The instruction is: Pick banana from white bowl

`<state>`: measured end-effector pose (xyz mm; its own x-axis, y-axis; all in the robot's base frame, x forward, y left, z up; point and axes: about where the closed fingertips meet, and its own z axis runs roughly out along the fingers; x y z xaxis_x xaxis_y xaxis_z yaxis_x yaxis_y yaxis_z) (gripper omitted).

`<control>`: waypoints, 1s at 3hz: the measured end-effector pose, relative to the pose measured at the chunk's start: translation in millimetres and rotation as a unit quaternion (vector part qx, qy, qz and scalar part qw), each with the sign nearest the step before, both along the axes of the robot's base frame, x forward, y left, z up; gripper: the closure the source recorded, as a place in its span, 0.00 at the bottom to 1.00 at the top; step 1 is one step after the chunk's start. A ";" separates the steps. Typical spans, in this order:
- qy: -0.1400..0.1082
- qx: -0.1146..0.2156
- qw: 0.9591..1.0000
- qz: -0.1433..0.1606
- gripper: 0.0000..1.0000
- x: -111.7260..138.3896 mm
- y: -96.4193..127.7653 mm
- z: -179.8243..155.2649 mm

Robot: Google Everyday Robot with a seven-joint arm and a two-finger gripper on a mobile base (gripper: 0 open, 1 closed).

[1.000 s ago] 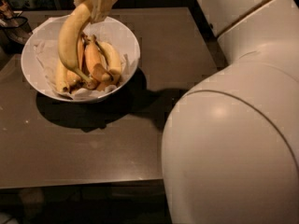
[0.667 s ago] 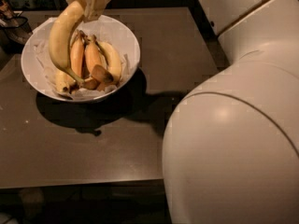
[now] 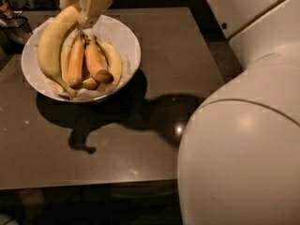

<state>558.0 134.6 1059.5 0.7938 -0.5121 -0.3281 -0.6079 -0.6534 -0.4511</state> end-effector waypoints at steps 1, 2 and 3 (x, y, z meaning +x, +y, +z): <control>0.030 0.012 0.999 0.008 1.00 -17.1 0.3 -7.6; 0.050 0.019 0.998 0.013 1.00 -35.7 -2.9 -14.3; 0.045 0.028 0.999 0.009 1.00 -31.4 3.3 -14.3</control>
Offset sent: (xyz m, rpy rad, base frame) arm -0.0759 -0.0269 -0.0315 -0.0110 0.1918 0.0651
